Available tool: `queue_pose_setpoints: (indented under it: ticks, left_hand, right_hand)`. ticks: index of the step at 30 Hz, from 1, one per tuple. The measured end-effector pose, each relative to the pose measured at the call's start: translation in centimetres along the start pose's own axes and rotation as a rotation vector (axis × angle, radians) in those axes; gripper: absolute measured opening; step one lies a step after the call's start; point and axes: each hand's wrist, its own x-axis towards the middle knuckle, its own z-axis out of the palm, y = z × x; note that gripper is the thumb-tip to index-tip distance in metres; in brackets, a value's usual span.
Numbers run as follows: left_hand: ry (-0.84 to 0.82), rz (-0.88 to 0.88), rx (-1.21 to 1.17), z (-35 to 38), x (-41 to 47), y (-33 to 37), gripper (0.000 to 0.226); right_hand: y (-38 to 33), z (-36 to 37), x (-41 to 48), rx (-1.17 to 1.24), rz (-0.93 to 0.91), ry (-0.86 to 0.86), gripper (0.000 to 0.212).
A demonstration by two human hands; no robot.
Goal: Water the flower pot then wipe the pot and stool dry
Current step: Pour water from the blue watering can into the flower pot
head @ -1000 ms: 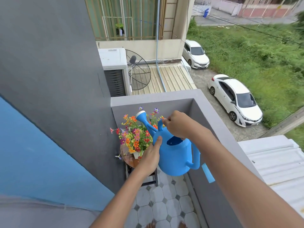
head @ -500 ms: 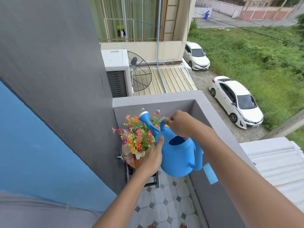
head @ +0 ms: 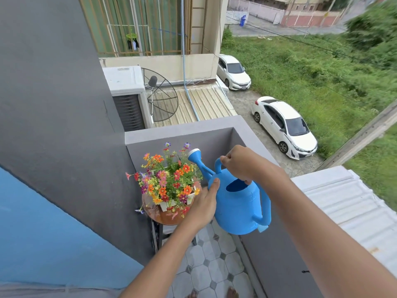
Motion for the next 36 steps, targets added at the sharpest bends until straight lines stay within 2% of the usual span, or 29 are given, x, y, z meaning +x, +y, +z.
queue_pose_setpoints:
  ticks: [3,7,11,15,19,21,23,26,29,31,33,36]
  left_hand:
    - [-0.011,0.01,0.014,0.4,-0.4,-0.4,0.059]
    - [0.036,0.032,-0.01,0.2,-0.7,-1.0,0.069]
    - [0.086,0.019,-0.01,0.0,-1.8,-1.4,0.05]
    - [0.207,0.039,-0.028,-0.2,-2.7,-1.9,0.065]
    - [0.288,0.035,-0.035,0.7,-4.0,-2.5,0.073]
    - [0.303,0.04,-0.038,1.2,-4.3,-3.0,0.075]
    - [0.314,0.025,-0.049,1.7,-4.5,-3.5,0.071]
    - [0.325,0.004,-0.05,2.7,-5.1,-4.2,0.067]
    - [0.326,-0.026,-0.044,4.2,-5.9,-4.8,0.064]
    - [0.319,-0.021,-0.036,5.2,-6.3,-5.0,0.06]
    - [0.323,-0.018,-0.027,6.0,-6.4,-5.2,0.059]
    - [0.319,-0.039,-0.018,7.1,-6.4,-5.5,0.065]
  right_hand:
    - [0.1,0.1,-0.2,-0.011,0.062,-0.038,0.038]
    - [-0.2,0.1,-0.5,-0.068,0.038,-0.053,0.039]
    - [-1.0,0.6,-0.9,-0.124,-0.081,-0.079,0.038]
    - [-1.7,1.3,-1.0,-0.155,-0.185,-0.04,0.041]
    - [-2.1,1.1,-2.4,-0.266,-0.232,-0.098,0.03]
    - [-2.0,1.3,-2.8,-0.34,-0.239,-0.139,0.04]
    - [-1.5,1.6,-2.7,-0.506,-0.321,-0.139,0.041]
    - [-0.4,2.6,-3.4,-0.539,-0.369,-0.132,0.062]
    - [0.9,3.0,-3.9,-0.447,-0.329,-0.183,0.051]
    - [1.8,3.3,-4.1,-0.351,-0.285,-0.184,0.058]
    - [2.8,3.3,-4.5,-0.361,-0.298,-0.189,0.064]
    - [4.2,3.4,-4.1,-0.201,-0.264,-0.156,0.034]
